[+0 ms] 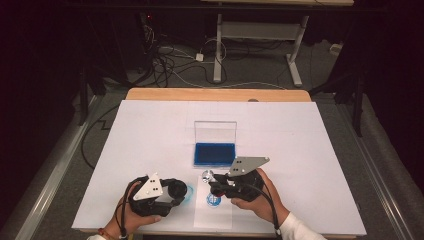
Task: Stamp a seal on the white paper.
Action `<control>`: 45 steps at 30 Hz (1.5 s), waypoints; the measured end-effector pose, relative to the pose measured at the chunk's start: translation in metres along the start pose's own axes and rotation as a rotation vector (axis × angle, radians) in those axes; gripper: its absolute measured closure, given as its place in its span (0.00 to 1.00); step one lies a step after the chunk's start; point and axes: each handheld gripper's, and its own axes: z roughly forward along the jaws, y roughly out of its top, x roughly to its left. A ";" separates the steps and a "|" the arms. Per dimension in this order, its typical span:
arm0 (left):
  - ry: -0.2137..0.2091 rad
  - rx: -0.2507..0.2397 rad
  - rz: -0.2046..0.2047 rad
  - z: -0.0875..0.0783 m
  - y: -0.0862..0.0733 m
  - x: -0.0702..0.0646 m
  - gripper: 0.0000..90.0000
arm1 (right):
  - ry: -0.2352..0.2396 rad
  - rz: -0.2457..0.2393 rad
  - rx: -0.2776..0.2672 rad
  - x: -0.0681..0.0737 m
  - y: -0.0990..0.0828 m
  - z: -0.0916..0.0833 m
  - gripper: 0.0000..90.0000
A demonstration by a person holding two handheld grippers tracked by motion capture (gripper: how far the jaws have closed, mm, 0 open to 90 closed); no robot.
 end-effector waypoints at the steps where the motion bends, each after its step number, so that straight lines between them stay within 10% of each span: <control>1: -0.008 -0.001 0.002 0.002 0.002 -0.002 0.41 | -0.002 -0.001 -0.008 0.000 0.001 -0.001 0.84; 21: -0.199 -0.154 -0.114 0.044 0.041 -0.023 0.41 | 0.009 0.034 -0.182 0.005 0.011 -0.019 0.84; 33: -0.208 -0.276 -0.171 0.044 0.057 -0.027 0.41 | 0.023 0.039 -0.257 0.009 0.011 -0.023 0.84; 45: -0.211 -0.292 -0.180 0.042 0.056 -0.024 0.41 | 0.027 0.036 -0.276 0.008 0.006 -0.014 0.84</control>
